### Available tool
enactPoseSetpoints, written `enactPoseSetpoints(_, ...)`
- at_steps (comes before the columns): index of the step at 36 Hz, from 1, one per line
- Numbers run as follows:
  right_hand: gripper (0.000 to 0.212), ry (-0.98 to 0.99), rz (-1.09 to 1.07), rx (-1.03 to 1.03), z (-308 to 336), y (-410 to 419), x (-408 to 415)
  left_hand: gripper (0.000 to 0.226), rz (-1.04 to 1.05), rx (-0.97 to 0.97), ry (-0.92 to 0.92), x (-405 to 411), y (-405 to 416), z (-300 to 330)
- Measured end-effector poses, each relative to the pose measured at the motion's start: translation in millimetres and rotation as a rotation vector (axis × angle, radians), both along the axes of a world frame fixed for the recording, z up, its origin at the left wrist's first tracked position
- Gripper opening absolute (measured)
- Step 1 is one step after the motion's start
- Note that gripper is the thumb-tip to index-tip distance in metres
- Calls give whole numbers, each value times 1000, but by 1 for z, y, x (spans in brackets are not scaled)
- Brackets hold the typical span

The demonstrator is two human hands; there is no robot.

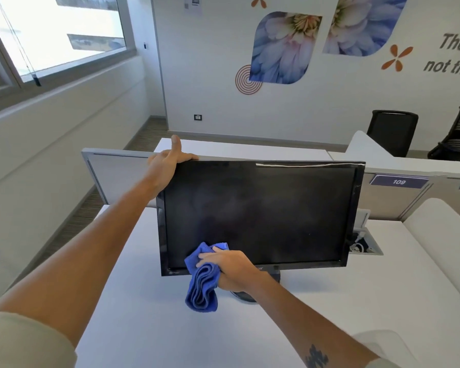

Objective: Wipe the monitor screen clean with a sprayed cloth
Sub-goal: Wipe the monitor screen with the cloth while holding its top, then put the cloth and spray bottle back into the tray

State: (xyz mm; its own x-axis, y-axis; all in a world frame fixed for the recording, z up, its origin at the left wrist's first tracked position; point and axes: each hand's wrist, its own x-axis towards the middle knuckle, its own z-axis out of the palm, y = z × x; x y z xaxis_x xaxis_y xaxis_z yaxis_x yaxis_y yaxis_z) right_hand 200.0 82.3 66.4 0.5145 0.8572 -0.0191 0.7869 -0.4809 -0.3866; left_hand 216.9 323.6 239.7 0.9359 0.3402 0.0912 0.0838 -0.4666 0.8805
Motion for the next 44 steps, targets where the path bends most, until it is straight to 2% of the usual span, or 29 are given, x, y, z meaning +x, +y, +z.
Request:
enactPoseSetpoints(4, 16, 290, -224, 8, -6, -22, 0, 83, 31, 141, -101, -1, -13, -8)
enactPoseSetpoints(8, 17, 595, -338, 208, -12, -51, -2, 63, 148, 243, -195, -13, -37, -20)
enactPoseSetpoints(11, 32, 796, -441, 293, -10, -80, -2, 55, 208, 208, -319, -31, -63, -29)
enactPoseSetpoints(13, 31, 930, -556, 302, -11, -98, -8, 50, 234, 162, -380, -47, -84, -38)
enactPoseSetpoints(14, 31, 976, -604, 372, -13, -107, -13, 48, 245, 133, -402, -55, -96, -43)
enactPoseSetpoints(16, 39, 941, -648, 587, -21, -127, -26, 50, 273, 48, -436, -74, -120, -56)
enactPoseSetpoints(17, 33, 943, -655, 628, -21, -137, -34, 51, 287, -2, -446, -84, -133, -64)
enactPoseSetpoints(18, 28, 975, -644, 640, -22, -148, -40, 51, 302, -46, -450, -93, -145, -73)
enactPoseSetpoints(22, 49, 1170, -722, 641, -12, -185, -47, 44, 320, -186, -415, -128, -198, -117)
enactPoseSetpoints(24, 63, 1237, -749, 655, -4, -202, -49, 40, 305, -368, -372, -145, -227, -137)
enactPoseSetpoints(26, 61, 1266, -767, 694, 4, -220, -54, 40, 300, -529, -276, -161, -255, -152)
enactPoseSetpoints(31, 57, 1285, -813, 812, 13, -269, -65, 41, 210, -688, 25, -186, -318, -176)
enactPoseSetpoints(34, 52, 1251, -883, 865, 17, -296, -69, 33, 30, -700, 174, -193, -350, -182)
enactPoseSetpoints(36, 42, 1239, -898, 900, 19, -315, -69, 30, -88, -636, 254, -196, -368, -184)
enactPoseSetpoints(39, 29, 1235, -867, 898, 20, -348, -69, 48, -204, -533, 286, -201, -398, -189)
enactPoseSetpoints(44, 64, 1163, -881, 806, 20, -392, -69, 59, -271, -463, 257, -208, -441, -193)
